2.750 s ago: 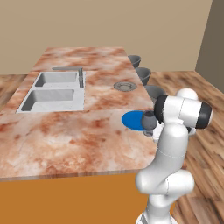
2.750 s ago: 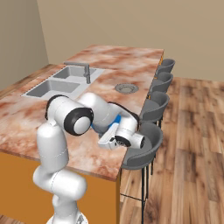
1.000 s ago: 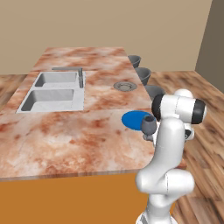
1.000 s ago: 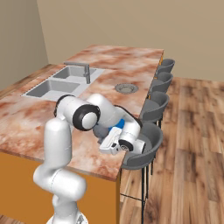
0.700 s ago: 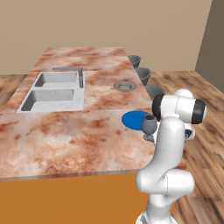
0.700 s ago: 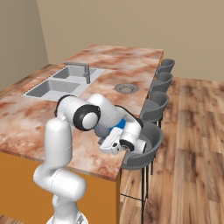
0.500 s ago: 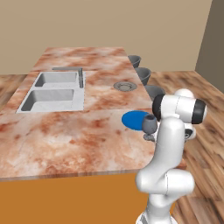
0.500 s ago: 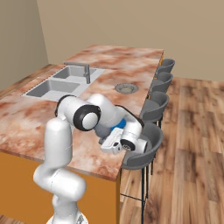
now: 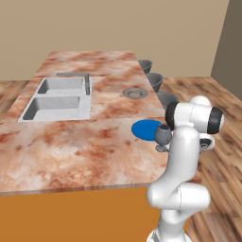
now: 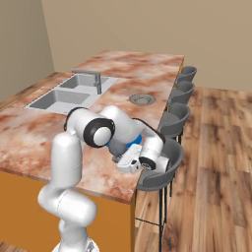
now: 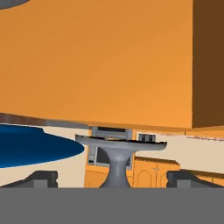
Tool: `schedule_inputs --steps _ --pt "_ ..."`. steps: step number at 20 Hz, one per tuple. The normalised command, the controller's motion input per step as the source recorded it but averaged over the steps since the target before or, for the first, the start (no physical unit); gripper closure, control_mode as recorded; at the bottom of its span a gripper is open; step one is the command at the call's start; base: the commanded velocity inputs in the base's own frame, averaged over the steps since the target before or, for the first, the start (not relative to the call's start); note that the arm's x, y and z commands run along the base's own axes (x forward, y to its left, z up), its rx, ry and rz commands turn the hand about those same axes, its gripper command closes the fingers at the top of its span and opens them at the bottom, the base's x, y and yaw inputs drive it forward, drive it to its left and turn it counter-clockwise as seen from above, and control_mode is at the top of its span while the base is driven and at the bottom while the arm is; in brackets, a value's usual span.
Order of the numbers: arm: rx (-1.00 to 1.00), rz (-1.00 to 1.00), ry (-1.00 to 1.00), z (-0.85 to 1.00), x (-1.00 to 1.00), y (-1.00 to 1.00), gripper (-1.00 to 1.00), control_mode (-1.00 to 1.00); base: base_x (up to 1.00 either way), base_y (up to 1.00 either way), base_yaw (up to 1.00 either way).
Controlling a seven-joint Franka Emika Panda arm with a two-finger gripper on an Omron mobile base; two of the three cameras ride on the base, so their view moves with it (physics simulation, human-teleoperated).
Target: Retrieve the wine glasses from the counter and place one next to each plate.
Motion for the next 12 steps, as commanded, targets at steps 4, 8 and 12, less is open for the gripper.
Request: schedule_inputs --steps 4,8,12 --pt "0.00 0.00 0.00 0.00 0.00 -0.12 -1.00 -1.00 0.00 0.00 0.00" --pt "0.01 0.00 0.00 0.00 -0.10 -0.21 -1.00 -1.00 0.00 0.00 0.00" --pt "0.02 0.00 -0.03 0.04 -0.34 -0.22 -1.00 -1.00 0.00 0.00 0.00"
